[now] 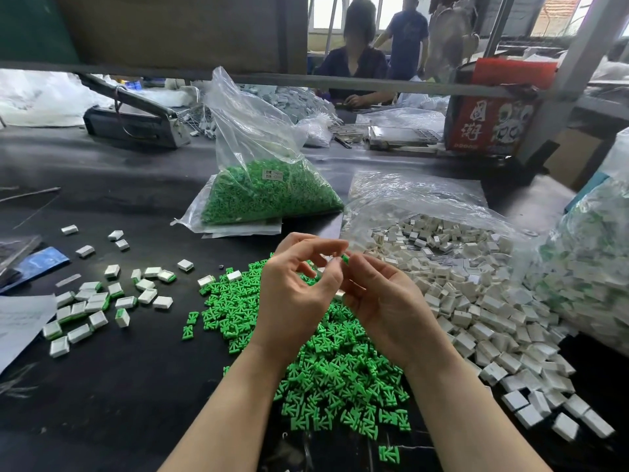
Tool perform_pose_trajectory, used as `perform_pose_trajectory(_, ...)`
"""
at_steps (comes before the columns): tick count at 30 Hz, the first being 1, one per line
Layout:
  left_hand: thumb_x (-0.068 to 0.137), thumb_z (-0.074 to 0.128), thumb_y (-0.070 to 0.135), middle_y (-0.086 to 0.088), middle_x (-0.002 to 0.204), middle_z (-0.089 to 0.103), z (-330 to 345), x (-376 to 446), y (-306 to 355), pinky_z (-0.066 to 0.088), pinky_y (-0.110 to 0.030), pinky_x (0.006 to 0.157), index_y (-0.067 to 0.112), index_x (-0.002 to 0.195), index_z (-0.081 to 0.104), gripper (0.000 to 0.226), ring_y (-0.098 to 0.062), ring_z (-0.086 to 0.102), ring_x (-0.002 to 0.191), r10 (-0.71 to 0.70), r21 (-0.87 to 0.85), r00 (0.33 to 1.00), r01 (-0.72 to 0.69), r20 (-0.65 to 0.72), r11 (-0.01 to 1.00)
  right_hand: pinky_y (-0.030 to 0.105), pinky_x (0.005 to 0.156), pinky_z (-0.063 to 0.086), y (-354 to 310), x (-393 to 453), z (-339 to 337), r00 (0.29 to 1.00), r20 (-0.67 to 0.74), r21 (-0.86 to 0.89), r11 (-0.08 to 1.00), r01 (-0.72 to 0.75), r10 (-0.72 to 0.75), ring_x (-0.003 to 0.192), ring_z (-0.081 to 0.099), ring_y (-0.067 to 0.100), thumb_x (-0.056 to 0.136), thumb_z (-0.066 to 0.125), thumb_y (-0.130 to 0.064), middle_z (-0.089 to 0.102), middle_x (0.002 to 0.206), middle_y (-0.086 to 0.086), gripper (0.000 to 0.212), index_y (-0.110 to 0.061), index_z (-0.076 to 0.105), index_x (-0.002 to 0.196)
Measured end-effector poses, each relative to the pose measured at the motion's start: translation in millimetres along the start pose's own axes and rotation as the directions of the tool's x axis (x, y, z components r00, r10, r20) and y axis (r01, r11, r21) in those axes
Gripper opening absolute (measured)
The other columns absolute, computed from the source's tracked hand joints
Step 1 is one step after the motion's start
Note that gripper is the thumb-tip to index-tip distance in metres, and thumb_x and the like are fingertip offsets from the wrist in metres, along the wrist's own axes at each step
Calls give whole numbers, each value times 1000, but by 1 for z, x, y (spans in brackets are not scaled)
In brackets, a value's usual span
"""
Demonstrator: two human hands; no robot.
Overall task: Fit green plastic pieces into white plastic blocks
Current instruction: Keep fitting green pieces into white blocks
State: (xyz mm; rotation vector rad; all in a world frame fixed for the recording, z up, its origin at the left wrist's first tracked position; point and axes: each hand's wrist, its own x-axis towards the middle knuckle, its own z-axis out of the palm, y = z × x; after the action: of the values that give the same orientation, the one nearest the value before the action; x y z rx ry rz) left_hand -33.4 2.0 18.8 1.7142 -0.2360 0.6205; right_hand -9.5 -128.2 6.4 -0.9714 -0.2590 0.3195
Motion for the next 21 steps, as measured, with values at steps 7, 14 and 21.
perform_pose_trajectory(7, 81, 67, 14, 3, 95, 72, -1, 0, 0, 49, -16, 73, 24, 100, 73, 22, -10, 68, 85, -14, -45, 999, 12, -38, 999, 18, 60, 45, -1, 0, -1, 994, -55, -185, 979, 86, -98, 75, 55, 13, 67, 81, -36, 73, 87, 2, 42, -16, 78, 103)
perform_pose_trajectory(14, 76, 70, 13, 3, 89, 74, 2, -2, 0, 57, -25, 74, 29, 93, 73, 24, -13, 71, 82, -20, -36, 994, 16, -110, 999, 18, 56, 44, -2, -3, -1, 988, -65, -272, 955, 116, -138, 65, 56, 6, 64, 81, -38, 73, 81, 1, 40, -17, 79, 97)
perform_pose_trajectory(21, 74, 68, 11, 5, 90, 70, 2, -1, 0, 56, -25, 71, 27, 96, 72, 28, -15, 69, 81, 7, -24, 992, -11, -128, 1000, 21, 59, 44, 0, -2, 0, 986, -46, -335, 932, 136, -160, 71, 56, 11, 67, 81, -41, 74, 87, 5, 40, -16, 79, 98)
